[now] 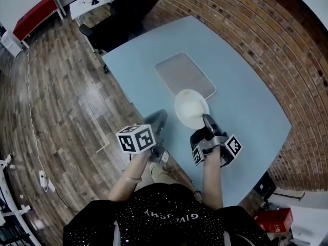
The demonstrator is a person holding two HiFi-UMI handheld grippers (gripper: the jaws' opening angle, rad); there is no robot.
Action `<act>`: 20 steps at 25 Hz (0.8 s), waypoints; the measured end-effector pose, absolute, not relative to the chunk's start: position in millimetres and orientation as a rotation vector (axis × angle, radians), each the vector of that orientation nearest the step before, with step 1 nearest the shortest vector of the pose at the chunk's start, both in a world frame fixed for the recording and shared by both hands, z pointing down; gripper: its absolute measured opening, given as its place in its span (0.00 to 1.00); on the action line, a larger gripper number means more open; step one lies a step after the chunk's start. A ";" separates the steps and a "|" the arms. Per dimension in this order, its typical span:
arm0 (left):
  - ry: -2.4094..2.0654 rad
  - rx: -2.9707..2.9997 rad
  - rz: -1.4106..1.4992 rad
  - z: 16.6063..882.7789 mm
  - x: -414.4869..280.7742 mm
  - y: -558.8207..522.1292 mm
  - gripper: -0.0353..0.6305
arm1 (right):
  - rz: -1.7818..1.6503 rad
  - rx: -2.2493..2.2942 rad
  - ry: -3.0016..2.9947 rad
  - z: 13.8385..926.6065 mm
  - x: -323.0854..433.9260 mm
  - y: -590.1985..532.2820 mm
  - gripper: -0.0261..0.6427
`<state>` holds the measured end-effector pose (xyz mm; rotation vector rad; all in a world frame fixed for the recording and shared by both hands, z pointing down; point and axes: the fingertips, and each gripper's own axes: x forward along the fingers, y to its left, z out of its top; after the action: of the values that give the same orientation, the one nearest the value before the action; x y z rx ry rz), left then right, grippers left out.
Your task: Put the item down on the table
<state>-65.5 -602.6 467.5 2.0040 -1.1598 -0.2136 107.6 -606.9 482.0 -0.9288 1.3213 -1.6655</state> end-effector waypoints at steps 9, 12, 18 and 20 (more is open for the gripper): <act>-1.116 2.005 -0.130 483.4 -60.5 -723.6 0.07 | -1.649 -1.033 1.319 505.0 109.1 -712.3 0.08; -1.120 1.965 -0.147 491.6 -65.9 -749.5 0.07 | -1.657 -1.079 1.319 516.6 109.3 -736.5 0.08; -1.156 1.971 -0.111 506.7 -81.7 -802.6 0.07 | -1.634 -1.243 1.424 539.3 101.6 -797.8 0.08; -1.147 1.945 -0.105 517.9 -87.7 -818.1 0.07 | -1.644 -1.269 1.410 552.7 93.7 -817.9 0.08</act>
<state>-87.7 -818.1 517.9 1.9451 -1.1473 -0.1047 93.7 -817.9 552.7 -1.2685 1.4102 -1.6442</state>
